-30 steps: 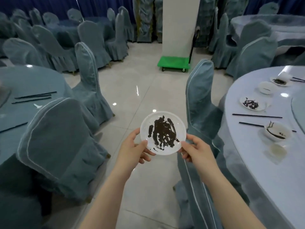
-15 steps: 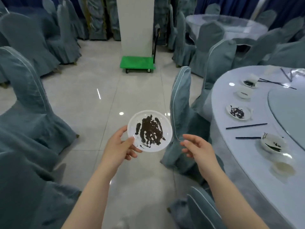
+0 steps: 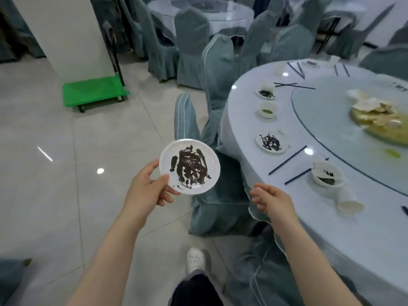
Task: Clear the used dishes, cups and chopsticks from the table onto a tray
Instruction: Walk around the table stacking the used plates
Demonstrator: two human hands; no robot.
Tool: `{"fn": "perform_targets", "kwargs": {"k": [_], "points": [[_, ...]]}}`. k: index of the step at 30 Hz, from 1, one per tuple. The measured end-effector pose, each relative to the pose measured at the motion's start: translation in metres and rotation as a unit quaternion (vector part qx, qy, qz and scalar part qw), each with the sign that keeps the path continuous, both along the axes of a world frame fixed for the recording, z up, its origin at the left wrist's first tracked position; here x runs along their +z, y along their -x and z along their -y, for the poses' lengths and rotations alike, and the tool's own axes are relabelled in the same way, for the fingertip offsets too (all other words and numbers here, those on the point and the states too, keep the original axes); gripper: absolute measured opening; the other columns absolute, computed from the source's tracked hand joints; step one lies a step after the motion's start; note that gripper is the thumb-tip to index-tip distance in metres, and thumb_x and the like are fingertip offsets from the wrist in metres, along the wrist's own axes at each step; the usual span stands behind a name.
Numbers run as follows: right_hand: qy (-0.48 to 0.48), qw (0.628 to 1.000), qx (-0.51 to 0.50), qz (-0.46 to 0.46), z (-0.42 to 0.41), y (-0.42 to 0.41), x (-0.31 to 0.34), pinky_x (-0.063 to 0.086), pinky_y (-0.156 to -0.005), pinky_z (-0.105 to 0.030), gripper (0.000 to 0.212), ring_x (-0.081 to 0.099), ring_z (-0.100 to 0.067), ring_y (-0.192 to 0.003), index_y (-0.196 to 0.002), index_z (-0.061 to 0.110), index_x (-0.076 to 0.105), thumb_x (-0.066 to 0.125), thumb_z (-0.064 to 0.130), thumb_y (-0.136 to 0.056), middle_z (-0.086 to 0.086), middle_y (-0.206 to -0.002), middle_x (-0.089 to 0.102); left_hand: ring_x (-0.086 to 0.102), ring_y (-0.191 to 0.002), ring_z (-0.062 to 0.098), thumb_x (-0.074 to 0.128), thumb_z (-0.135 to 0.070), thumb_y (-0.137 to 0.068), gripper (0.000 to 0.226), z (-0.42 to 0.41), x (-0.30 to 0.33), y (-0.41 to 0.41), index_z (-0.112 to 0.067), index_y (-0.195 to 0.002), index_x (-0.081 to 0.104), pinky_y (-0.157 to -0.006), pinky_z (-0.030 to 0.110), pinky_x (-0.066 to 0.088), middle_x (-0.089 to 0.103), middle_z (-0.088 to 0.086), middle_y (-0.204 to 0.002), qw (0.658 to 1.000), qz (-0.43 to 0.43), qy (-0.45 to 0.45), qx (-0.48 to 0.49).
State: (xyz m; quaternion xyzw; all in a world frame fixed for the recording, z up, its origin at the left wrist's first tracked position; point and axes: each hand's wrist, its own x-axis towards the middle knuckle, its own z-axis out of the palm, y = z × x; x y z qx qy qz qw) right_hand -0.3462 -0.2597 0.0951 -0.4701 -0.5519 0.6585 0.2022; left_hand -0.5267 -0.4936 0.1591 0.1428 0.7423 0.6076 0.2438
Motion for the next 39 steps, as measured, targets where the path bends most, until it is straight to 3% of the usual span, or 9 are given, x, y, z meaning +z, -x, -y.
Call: {"fn": "perform_targets", "kwargs": {"k": [7,11,15,20,23,26,30,35,39], "points": [[0.045,0.994,-0.101,0.012,-0.106,0.072,-0.034,0.049,-0.059,-0.022,0.008,0.064,-0.016,-0.07,-0.092,0.016,0.067,0.068,0.013,-0.085,-0.005,-0.084,0.072,0.058,-0.044,0.015,0.049,-0.006,-0.096,0.039,-0.113,0.002,0.093,-0.03,-0.127,0.051,-0.039,0.021,0.042,0.071,0.014,-0.064,0.998,-0.008,0.02,-0.061],[0.071,0.985,-0.154,0.041,-0.164,0.105,-0.055,0.05,-0.066,-0.025,0.006,0.065,-0.019,-0.077,-0.092,0.014,0.065,0.066,0.018,-0.087,-0.006,-0.091,0.071,0.057,-0.04,0.013,0.05,-0.005,-0.097,0.038,-0.171,0.006,0.136,-0.038,-0.117,0.053,-0.037,0.02,0.042,0.071,0.011,-0.061,0.996,-0.007,0.024,-0.085],[0.113,0.965,-0.22,0.084,-0.207,0.135,-0.07,0.046,-0.054,-0.023,0.018,0.062,-0.015,-0.06,-0.084,0.008,0.064,0.066,0.026,-0.087,-0.007,-0.079,0.07,0.059,-0.042,0.013,0.051,-0.007,-0.097,0.04,-0.209,0.005,0.168,-0.047,-0.106,0.052,-0.038,0.02,0.044,0.072,0.012,-0.063,0.994,-0.003,0.036,-0.099],[0.158,0.941,-0.289,0.082,-0.237,0.159,-0.089,0.055,-0.067,-0.034,0.031,0.067,-0.024,-0.061,-0.073,0.002,0.059,0.063,0.028,-0.089,-0.011,-0.068,0.071,0.06,-0.043,0.013,0.051,-0.009,-0.098,0.039,-0.23,-0.004,0.195,-0.04,-0.121,0.048,-0.039,0.021,0.044,0.072,0.012,-0.065,0.993,0.012,0.052,-0.106],[0.183,0.924,-0.324,0.088,-0.245,0.166,-0.092,0.056,-0.066,-0.036,0.023,0.068,-0.021,-0.058,-0.072,0.003,0.058,0.057,0.018,-0.09,-0.01,-0.07,0.072,0.061,-0.044,0.013,0.052,-0.011,-0.098,0.041,-0.234,-0.006,0.209,-0.038,-0.129,0.045,-0.04,0.021,0.045,0.073,0.012,-0.067,0.992,0.014,0.06,-0.109],[0.216,0.916,-0.329,0.08,-0.244,0.172,-0.089,0.057,-0.066,-0.037,0.012,0.065,-0.017,-0.048,-0.08,0.003,0.056,0.051,0.007,-0.09,-0.007,-0.058,0.07,0.061,-0.044,0.013,0.052,-0.011,-0.098,0.042,-0.238,-0.008,0.221,-0.036,-0.131,0.045,-0.04,0.021,0.045,0.073,0.012,-0.067,0.991,0.017,0.057,-0.116],[0.191,0.927,-0.322,0.022,-0.235,0.185,-0.075,0.046,-0.037,-0.017,0.006,0.063,-0.014,-0.041,-0.087,-0.005,0.053,0.052,-0.001,-0.09,-0.011,-0.05,0.066,0.061,-0.043,0.014,0.051,-0.01,-0.098,0.041,-0.245,-0.011,0.241,-0.032,-0.132,0.045,-0.039,0.021,0.045,0.072,0.012,-0.066,0.99,0.02,0.05,-0.134],[0.13,0.948,-0.288,-0.03,-0.215,0.217,-0.035,0.043,-0.037,-0.015,0.004,0.062,-0.012,-0.044,-0.093,0.0,0.05,0.051,0.003,-0.091,-0.017,-0.066,0.067,0.061,-0.044,0.014,0.05,-0.01,-0.098,0.04,-0.256,-0.005,0.283,-0.034,-0.129,0.047,-0.04,0.021,0.045,0.073,0.011,-0.066,0.984,0.012,0.028,-0.174],[0.1,0.957,-0.264,-0.074,-0.197,0.249,0.006,0.043,-0.039,-0.017,0.004,0.06,-0.012,-0.046,-0.092,0.004,0.05,0.053,0.007,-0.092,-0.014,-0.063,0.07,0.06,-0.042,0.014,0.05,-0.008,-0.098,0.039,-0.261,0.004,0.319,-0.025,-0.133,0.048,-0.038,0.02,0.043,0.072,0.012,-0.064,0.978,0.017,0.011,-0.206]]}}
